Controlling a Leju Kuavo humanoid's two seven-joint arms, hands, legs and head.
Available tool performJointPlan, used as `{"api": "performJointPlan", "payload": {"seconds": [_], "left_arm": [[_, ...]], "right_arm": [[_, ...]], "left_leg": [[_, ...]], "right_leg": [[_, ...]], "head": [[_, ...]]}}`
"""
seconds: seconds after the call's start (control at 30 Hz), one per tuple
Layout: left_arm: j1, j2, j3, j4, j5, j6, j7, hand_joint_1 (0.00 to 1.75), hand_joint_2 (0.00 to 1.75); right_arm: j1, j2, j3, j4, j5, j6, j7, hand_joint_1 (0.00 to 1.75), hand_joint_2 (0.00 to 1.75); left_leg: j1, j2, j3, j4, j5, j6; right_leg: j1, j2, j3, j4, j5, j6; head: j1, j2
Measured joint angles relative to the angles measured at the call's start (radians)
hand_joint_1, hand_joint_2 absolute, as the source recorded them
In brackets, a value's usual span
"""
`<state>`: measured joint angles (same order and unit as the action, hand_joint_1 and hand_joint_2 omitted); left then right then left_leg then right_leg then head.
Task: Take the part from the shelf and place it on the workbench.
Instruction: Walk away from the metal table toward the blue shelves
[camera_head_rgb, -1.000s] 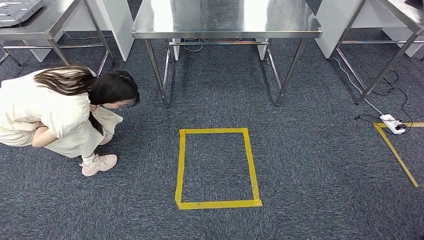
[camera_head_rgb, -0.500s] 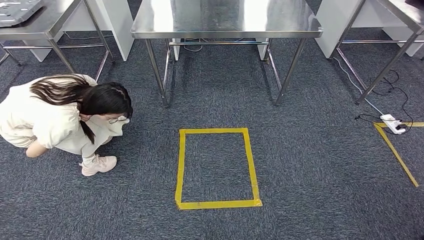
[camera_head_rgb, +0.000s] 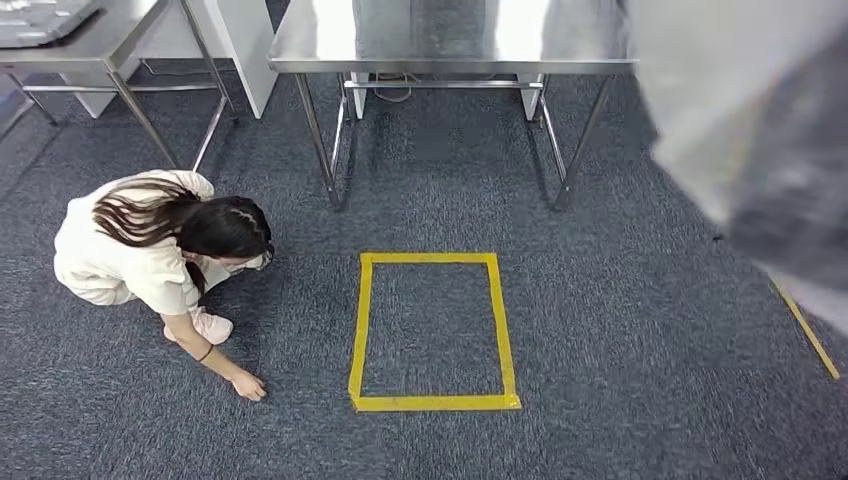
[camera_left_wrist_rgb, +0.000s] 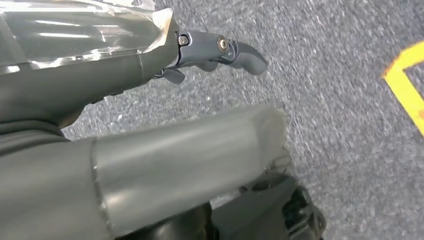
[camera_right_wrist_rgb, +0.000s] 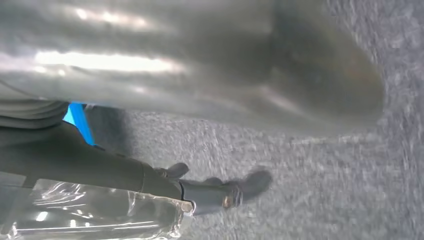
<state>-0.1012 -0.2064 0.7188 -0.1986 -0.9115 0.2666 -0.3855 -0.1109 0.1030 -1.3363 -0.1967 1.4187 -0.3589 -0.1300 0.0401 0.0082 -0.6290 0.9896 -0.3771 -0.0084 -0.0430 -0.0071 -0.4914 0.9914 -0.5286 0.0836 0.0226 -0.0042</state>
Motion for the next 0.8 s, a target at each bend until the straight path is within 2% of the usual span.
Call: {"api": "performJointPlan", "payload": {"seconds": [0.03, 0.07, 0.1, 0.13, 0.17, 0.2, 0.27, 0.3, 0.33, 0.37, 0.43, 0.47, 0.5, 0.57, 0.6, 0.67, 0.73, 0.77, 0.8], "left_arm": [[0.000, 0.001, 0.000, 0.000, 0.000, 0.000, 0.000, 0.00, 0.00], [0.000, 0.000, 0.000, 0.000, 0.000, 0.000, -0.001, 0.00, 0.00], [0.001, 0.000, 0.000, 0.000, 0.000, 0.000, -0.001, 0.00, 0.00], [0.002, 0.000, 0.000, 0.000, 0.000, 0.000, -0.001, 0.00, 0.00], [0.003, 0.001, 0.000, 0.000, 0.000, 0.000, -0.001, 0.00, 0.00], [0.003, 0.001, 0.000, 0.001, 0.000, 0.000, -0.002, 0.00, 0.00], [0.004, 0.001, 0.000, 0.001, 0.000, 0.000, -0.002, 0.00, 0.00], [0.004, 0.001, 0.000, 0.001, 0.000, 0.000, -0.002, 0.00, 0.00], [0.004, 0.002, 0.000, 0.001, 0.000, 0.000, -0.002, 0.00, 0.00], [0.004, 0.002, 0.000, 0.001, 0.000, 0.000, -0.002, 0.00, 0.00], [0.003, 0.003, 0.000, 0.000, 0.000, 0.000, -0.003, 0.00, 0.00], [0.001, 0.004, 0.000, 0.000, 0.000, 0.001, -0.003, 0.00, 0.00], [0.000, 0.005, 0.000, 0.000, 0.000, 0.001, -0.004, 0.00, 0.00], [0.000, 0.006, 0.000, 0.000, 0.000, 0.001, -0.004, 0.00, 0.00], [0.000, 0.006, 0.000, 0.000, 0.000, 0.001, -0.005, 0.00, 0.00], [-0.001, 0.005, 0.000, 0.000, -0.001, 0.002, -0.005, 0.00, 0.00], [-0.002, 0.004, 0.000, 0.000, -0.001, 0.002, -0.006, 0.00, 0.00], [-0.002, 0.004, 0.000, 0.000, -0.001, 0.001, -0.007, 0.00, 0.00], [-0.001, 0.003, 0.000, 0.000, -0.001, 0.001, -0.007, 0.00, 0.00]], "right_arm": [[0.000, 0.001, 0.000, 0.000, 0.000, 0.000, 0.000, 0.00, 0.00], [-0.001, -0.002, 0.000, -0.001, 0.000, 0.000, 0.000, 0.00, 0.00], [-0.001, -0.002, 0.000, -0.001, 0.000, 0.000, 0.001, 0.00, 0.00], [-0.002, -0.001, 0.000, -0.001, 0.000, 0.000, 0.001, 0.00, 0.00], [-0.002, -0.001, 0.000, -0.001, 0.000, 0.000, 0.002, 0.00, 0.00], [-0.002, -0.001, 0.000, -0.001, 0.000, 0.000, 0.002, 0.00, 0.00], [-0.001, -0.001, 0.000, -0.001, 0.000, 0.000, 0.003, 0.00, 0.00], [0.000, -0.001, 0.000, -0.001, 0.000, 0.000, 0.003, 0.00, 0.00], [0.002, -0.001, 0.000, -0.001, 0.000, 0.000, 0.003, 0.00, 0.00], [0.002, -0.001, 0.000, -0.001, 0.000, 0.000, 0.003, 0.00, 0.00], [0.002, 0.001, 0.000, 0.000, 0.000, 0.000, 0.003, 0.00, 0.00], [0.002, 0.002, 0.000, 0.000, 0.000, 0.000, 0.003, 0.00, 0.00], [0.001, 0.003, 0.000, 0.000, 0.000, 0.000, 0.003, 0.00, 0.00], [0.000, 0.005, 0.000, 0.000, 0.000, 0.000, 0.003, 0.00, 0.00], [-0.001, 0.006, 0.000, 0.000, 0.000, 0.000, 0.003, 0.00, 0.00], [-0.001, 0.007, 0.000, 0.000, 0.000, 0.000, 0.003, 0.00, 0.00], [0.000, 0.005, 0.000, 0.000, -0.001, 0.000, 0.003, 0.00, 0.00], [0.001, 0.004, 0.000, 0.000, -0.001, 0.000, 0.003, 0.00, 0.00], [0.002, 0.002, 0.000, 0.000, -0.001, 0.000, 0.003, 0.00, 0.00]], "left_leg": [[-0.001, 0.000, 0.000, 0.001, 0.000, -0.008], [0.001, 0.001, -0.001, 0.000, 0.003, -0.014], [0.005, 0.001, -0.003, 0.003, 0.000, -0.017], [0.008, 0.001, -0.009, 0.017, -0.017, -0.020], [0.009, 0.000, -0.022, 0.051, -0.049, -0.021], [0.009, -0.001, -0.043, 0.108, -0.096, -0.020], [0.004, -0.001, -0.090, 0.249, -0.187, -0.015], [0.001, -0.001, -0.100, 0.295, -0.208, -0.011], [-0.003, -0.002, -0.090, 0.303, -0.211, -0.003], [-0.008, -0.002, -0.060, 0.270, -0.195, 0.008], [-0.023, -0.004, 0.035, 0.134, -0.152, 0.039], [-0.030, -0.003, 0.070, 0.077, -0.136, 0.051], [-0.037, -0.003, 0.091, 0.043, -0.127, 0.061], [-0.047, 0.000, 0.093, 0.026, -0.118, 0.068], [-0.045, 0.001, 0.095, 0.015, -0.109, 0.069], [-0.040, 0.003, 0.098, -0.012, -0.086, 0.073], [-0.038, 0.003, 0.091, -0.025, -0.070, 0.074], [-0.039, 0.004, 0.084, -0.025, -0.064, 0.074], [-0.039, 0.004, 0.078, -0.025, -0.061, 0.072]], "right_leg": [[0.004, 0.002, -0.008, 0.006, 0.003, -0.015], [0.004, 0.003, -0.013, 0.011, 0.005, -0.032], [0.003, 0.003, -0.017, 0.014, 0.009, -0.044], [0.003, 0.002, -0.022, 0.015, 0.015, -0.055], [0.004, 0.001, -0.027, 0.016, 0.021, -0.065], [0.007, 0.001, -0.032, 0.016, 0.028, -0.074], [0.018, 0.000, -0.046, 0.017, 0.039, -0.083], [0.024, 0.000, -0.054, 0.018, 0.044, -0.085], [0.030, 0.000, -0.060, 0.018, 0.049, -0.086], [0.035, 0.001, -0.063, 0.018, 0.051, -0.087], [0.043, 0.001, -0.066, 0.018, 0.056, -0.086], [0.046, 0.001, -0.066, 0.017, 0.058, -0.084], [0.046, 0.001, -0.066, 0.017, 0.061, -0.081], [0.043, -0.001, -0.067, 0.012, 0.068, -0.071], [0.042, -0.002, -0.069, 0.012, 0.071, -0.065], [0.044, 0.001, -0.087, 0.042, 0.050, -0.061], [0.042, 0.004, -0.135, 0.150, -0.011, -0.067], [0.039, 0.004, -0.163, 0.218, -0.043, -0.068], [0.036, 0.005, -0.180, 0.267, -0.063, -0.064]], "head": [[-0.001, 0.000], [-0.006, 0.000], [-0.014, 0.000], [-0.020, 0.000], [-0.027, 0.000], [-0.033, 0.000], [-0.042, 0.000], [-0.044, 0.000], [-0.046, 0.000], [-0.046, 0.000], [-0.047, 0.000], [-0.044, 0.000], [-0.042, 0.000], [-0.040, 0.000], [-0.042, 0.000], [-0.040, 0.000], [-0.030, 0.000], [-0.026, 0.000], [-0.023, 0.000]]}}
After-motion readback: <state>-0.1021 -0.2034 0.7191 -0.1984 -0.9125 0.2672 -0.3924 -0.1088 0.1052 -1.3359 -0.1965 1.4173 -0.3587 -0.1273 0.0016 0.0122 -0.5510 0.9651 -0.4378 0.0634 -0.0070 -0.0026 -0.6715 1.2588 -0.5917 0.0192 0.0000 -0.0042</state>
